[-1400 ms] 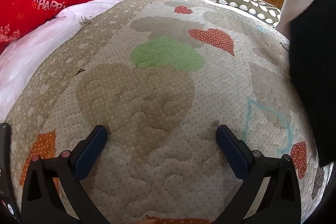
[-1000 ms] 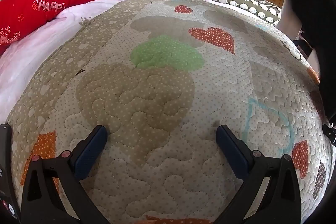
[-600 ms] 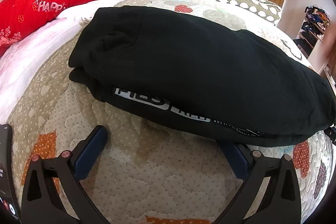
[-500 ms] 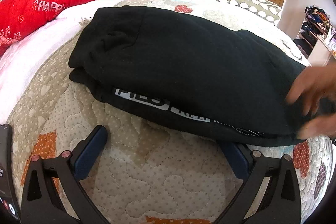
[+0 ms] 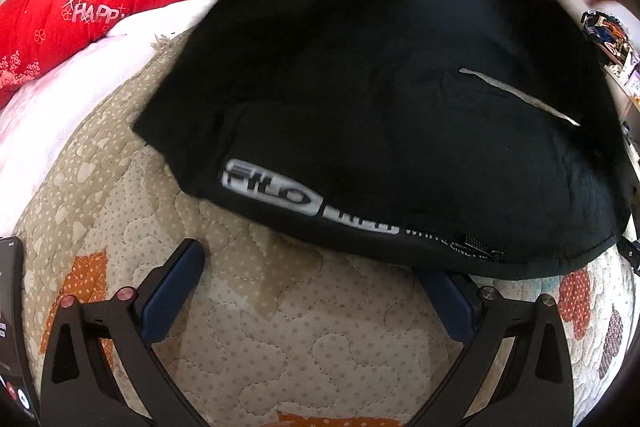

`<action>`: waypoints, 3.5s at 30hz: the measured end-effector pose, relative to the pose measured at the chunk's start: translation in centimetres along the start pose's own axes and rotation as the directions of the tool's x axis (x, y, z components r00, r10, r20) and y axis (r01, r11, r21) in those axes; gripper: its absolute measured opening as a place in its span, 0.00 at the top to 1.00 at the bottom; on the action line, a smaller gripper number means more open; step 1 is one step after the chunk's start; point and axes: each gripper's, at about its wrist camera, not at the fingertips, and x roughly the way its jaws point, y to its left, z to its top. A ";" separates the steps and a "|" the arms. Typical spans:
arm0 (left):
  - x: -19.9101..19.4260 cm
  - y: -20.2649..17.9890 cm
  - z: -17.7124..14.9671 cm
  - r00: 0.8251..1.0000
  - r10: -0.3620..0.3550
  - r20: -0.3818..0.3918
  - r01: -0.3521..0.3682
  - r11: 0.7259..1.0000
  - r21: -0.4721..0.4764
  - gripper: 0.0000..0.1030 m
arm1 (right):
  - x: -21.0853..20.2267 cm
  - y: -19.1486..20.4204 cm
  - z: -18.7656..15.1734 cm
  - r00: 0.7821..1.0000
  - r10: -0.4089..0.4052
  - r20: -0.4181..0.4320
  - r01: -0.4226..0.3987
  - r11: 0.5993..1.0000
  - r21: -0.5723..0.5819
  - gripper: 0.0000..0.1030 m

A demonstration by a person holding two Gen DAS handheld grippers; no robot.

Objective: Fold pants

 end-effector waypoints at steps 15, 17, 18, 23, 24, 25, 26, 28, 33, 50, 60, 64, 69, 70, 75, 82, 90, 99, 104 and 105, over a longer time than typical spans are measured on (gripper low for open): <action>-0.1 0.0 0.0 1.000 0.007 -0.004 -0.007 1.000 0.001 0.00 | 0.0 -0.1 -0.1 1.000 0.001 0.002 -0.001 1.000 0.001 0.00; -0.2 -0.2 -0.1 1.000 0.008 -0.008 -0.008 1.000 0.004 0.00 | -0.2 0.1 -0.1 1.000 0.000 0.002 0.000 1.000 0.000 0.00; -0.4 -0.3 0.0 1.000 0.005 -0.012 -0.005 1.000 0.007 0.00 | -0.2 0.0 -0.1 1.000 0.001 0.002 -0.001 1.000 0.000 0.00; -0.7 -0.2 -0.5 1.000 -0.015 -0.028 0.016 1.000 0.021 0.00 | -0.3 0.1 -0.1 1.000 -0.013 0.003 0.013 1.000 -0.009 0.00; -0.7 -0.2 -0.5 1.000 -0.012 -0.029 0.013 1.000 0.024 0.00 | -0.2 0.0 -0.1 1.000 -0.009 0.002 0.009 1.000 -0.005 0.00; -0.7 -0.3 -0.5 1.000 -0.010 -0.030 0.011 1.000 0.027 0.00 | -0.2 0.0 0.0 1.000 -0.007 0.001 0.007 1.000 -0.003 0.00; -0.7 -0.3 -0.6 0.999 -0.008 -0.031 0.009 1.000 0.028 0.00 | -0.3 0.1 0.0 1.000 -0.008 0.001 0.008 1.000 -0.004 0.00; -0.7 -0.4 -0.7 0.999 -0.007 -0.032 0.008 1.000 0.029 0.00 | -0.3 0.5 -0.1 1.000 -0.011 0.001 0.011 1.000 -0.006 0.00; -0.6 -0.2 -0.3 0.999 -0.018 -0.043 0.019 1.000 0.024 0.00 | -0.4 0.7 -0.1 1.000 -0.018 -0.002 0.018 1.000 0.003 0.00; -3.9 4.9 1.2 0.996 -0.002 0.085 0.011 0.995 -0.096 0.00 | -4.4 4.6 -1.3 0.992 0.123 0.036 -0.123 0.992 -0.022 0.00; -1.7 5.2 4.6 0.990 0.116 0.074 -0.115 0.993 -0.016 0.00 | -3.5 3.4 0.1 0.991 0.125 0.037 -0.126 0.992 -0.001 0.00; -1.2 5.0 5.3 0.990 0.106 0.092 -0.106 0.994 -0.003 0.00 | -3.1 1.6 0.2 0.994 0.106 0.036 -0.107 0.993 0.047 0.00; 0.2 4.1 6.0 0.994 0.074 0.077 -0.077 0.996 0.036 0.00 | -1.5 -0.5 0.7 0.992 0.128 0.015 -0.128 0.983 0.135 0.00; 0.4 4.0 6.1 0.995 0.067 0.072 -0.070 0.997 0.039 0.00 | -1.2 -0.6 1.0 0.990 0.139 0.020 -0.141 0.980 0.141 0.00; 0.9 4.2 6.7 0.998 0.031 0.061 -0.032 0.999 0.017 0.00 | 0.4 0.2 2.4 0.989 0.139 0.040 -0.143 0.981 0.127 0.00; 2.0 5.2 7.1 0.997 -0.061 0.036 0.064 0.995 -0.077 0.23 | 1.7 1.4 4.6 0.985 0.156 0.074 -0.164 0.979 0.121 0.42; 0.8 5.3 6.7 0.993 -0.108 0.036 0.112 0.984 -0.136 0.91 | -0.3 -0.5 4.6 0.936 0.326 0.137 -0.349 0.911 0.218 0.83; -4.9 6.6 3.9 0.983 -0.182 0.017 0.182 0.966 -0.182 0.92 | -8.2 -2.3 2.6 0.925 0.327 0.195 -0.360 0.917 0.171 0.84; -6.0 6.9 1.0 0.981 -0.186 -0.049 0.175 0.969 -0.175 0.92 | -10.8 -3.9 -0.5 0.943 0.291 0.159 -0.316 0.935 0.161 0.84; -5.9 7.0 0.4 0.980 -0.187 -0.062 0.174 0.969 -0.177 0.91 | -10.8 -4.4 -1.3 0.948 0.284 0.144 -0.306 0.936 0.172 0.84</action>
